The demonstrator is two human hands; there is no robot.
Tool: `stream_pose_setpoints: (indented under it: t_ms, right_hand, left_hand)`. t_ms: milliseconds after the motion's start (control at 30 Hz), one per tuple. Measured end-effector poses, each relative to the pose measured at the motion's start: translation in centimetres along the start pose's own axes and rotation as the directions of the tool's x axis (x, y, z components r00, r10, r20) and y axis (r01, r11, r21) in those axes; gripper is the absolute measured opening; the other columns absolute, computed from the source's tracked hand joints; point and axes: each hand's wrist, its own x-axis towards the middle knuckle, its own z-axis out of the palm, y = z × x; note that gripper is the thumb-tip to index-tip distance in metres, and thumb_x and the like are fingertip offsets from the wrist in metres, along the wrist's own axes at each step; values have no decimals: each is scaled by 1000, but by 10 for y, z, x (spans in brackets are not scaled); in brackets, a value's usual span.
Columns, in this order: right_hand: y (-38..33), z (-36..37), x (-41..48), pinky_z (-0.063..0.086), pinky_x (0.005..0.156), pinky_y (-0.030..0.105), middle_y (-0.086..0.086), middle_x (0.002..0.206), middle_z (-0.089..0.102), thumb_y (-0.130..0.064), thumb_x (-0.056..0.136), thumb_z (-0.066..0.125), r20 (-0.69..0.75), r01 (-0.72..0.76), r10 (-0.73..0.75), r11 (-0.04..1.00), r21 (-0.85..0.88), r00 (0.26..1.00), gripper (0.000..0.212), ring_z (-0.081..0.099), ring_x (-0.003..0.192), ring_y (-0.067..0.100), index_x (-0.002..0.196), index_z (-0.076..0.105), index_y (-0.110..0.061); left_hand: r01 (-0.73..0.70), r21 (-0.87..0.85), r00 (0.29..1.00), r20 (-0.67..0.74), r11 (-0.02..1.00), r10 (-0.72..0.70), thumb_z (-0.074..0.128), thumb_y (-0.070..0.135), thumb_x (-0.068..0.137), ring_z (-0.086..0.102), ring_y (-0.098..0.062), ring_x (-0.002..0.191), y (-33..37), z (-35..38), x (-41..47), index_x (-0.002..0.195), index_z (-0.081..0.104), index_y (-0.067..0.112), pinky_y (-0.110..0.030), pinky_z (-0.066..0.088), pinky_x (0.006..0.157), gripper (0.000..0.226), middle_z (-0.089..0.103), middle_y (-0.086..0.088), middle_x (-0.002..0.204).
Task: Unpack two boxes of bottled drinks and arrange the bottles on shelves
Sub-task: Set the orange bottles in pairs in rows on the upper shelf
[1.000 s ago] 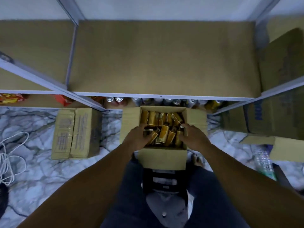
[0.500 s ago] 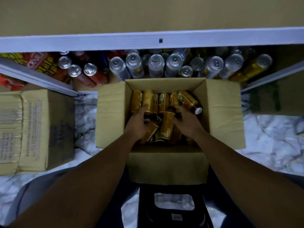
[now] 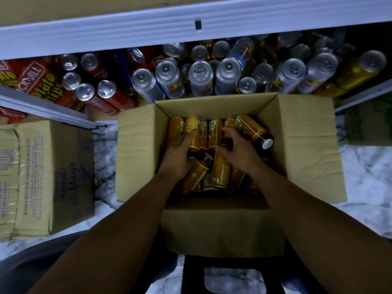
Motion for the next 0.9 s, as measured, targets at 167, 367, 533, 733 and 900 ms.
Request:
stream_pose_setpoints:
  t_ms: [167,367,533,733,900]
  right_hand:
    - [2,10,-5,45,100,35,-1,144,54,-22,88,78,-58,73,-72,997,11,996,75,52,132,22,150,38,-36]
    - [3,13,-13,46,111,38,-5,145,50,-18,82,84,-241,134,-80,967,215,967,76,48,134,11,146,47,-35]
    - [-7,7,-2,45,112,35,-5,140,57,-16,79,86,-337,253,-167,940,228,927,76,52,132,10,145,50,-28]
    - [-7,0,7,37,100,6,-5,144,54,-21,80,87,-316,185,-98,948,259,944,80,48,129,5,149,48,-23]
    - [-5,-1,8,45,101,18,-9,134,60,-24,79,88,-295,194,-124,956,222,947,68,56,117,-3,140,58,-24]
  left_hand:
    - [0,-101,999,-52,995,-5,70,30,96,44,-30,141,4,3,-7,159,18,45,-53,44,112,83,37,-7,160]
    - [-13,-198,988,-155,980,-19,67,46,95,53,-27,129,8,2,-6,157,27,43,-41,49,103,73,47,-10,150]
    - [-86,-330,968,-251,940,1,66,48,96,55,-15,128,7,-3,7,151,39,36,-40,52,104,62,55,-1,144]
    - [-194,-392,923,-384,899,31,61,38,102,63,-5,105,16,-20,21,135,53,27,-25,54,83,35,65,7,119]
    - [-249,-359,878,-476,899,53,59,32,105,65,-9,101,14,-16,25,121,64,19,-40,56,83,21,68,2,108]
